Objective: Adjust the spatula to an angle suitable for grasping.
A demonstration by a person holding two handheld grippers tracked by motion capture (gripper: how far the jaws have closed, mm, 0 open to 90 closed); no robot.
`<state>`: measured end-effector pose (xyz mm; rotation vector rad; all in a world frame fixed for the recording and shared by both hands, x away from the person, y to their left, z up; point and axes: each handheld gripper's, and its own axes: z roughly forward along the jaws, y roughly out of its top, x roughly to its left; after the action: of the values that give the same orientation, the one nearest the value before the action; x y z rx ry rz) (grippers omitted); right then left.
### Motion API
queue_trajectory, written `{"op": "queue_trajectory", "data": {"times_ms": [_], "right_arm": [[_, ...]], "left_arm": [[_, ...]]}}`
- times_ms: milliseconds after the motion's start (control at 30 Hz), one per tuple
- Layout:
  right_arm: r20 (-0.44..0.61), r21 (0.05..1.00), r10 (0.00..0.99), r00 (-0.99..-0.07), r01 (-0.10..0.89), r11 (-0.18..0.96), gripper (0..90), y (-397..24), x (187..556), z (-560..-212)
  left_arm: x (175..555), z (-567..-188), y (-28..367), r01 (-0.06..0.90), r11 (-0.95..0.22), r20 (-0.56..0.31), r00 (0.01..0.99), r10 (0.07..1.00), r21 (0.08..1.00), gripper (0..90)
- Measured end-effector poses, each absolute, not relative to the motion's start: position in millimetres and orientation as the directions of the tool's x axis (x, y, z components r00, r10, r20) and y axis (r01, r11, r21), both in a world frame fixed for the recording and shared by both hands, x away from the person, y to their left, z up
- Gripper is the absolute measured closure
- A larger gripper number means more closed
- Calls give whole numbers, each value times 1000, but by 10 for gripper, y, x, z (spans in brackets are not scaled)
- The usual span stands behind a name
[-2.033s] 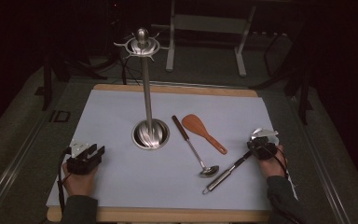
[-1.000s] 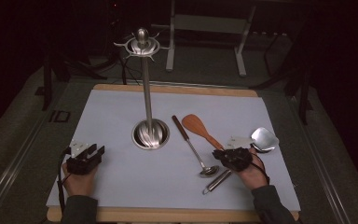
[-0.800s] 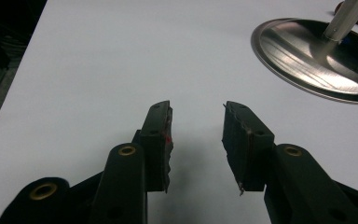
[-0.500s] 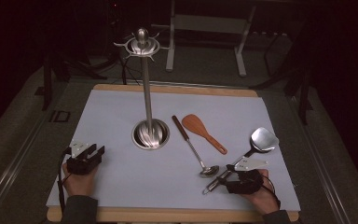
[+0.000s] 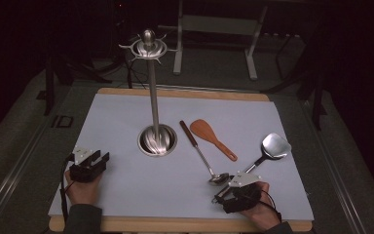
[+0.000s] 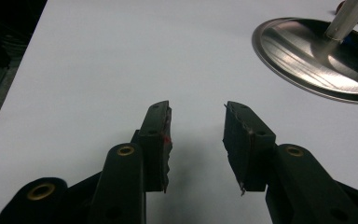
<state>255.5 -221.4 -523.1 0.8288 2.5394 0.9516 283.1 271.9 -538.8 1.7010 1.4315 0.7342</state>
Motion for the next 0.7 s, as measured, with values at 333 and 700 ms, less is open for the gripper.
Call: {"op": "queue_trajectory", "data": {"times_ms": [333,700], "right_arm": [[-110,669,625,-773,407,621,310,-2260,2577,-5219],[-125,670,663,-739,430,605,396,-2487,2816,-5209]], "left_arm": [[2831,-5388,2722,528,-58,-56,198,979,848,613],[2831,-5389,2723,527,-57,-56,196,979,848,612]]}}
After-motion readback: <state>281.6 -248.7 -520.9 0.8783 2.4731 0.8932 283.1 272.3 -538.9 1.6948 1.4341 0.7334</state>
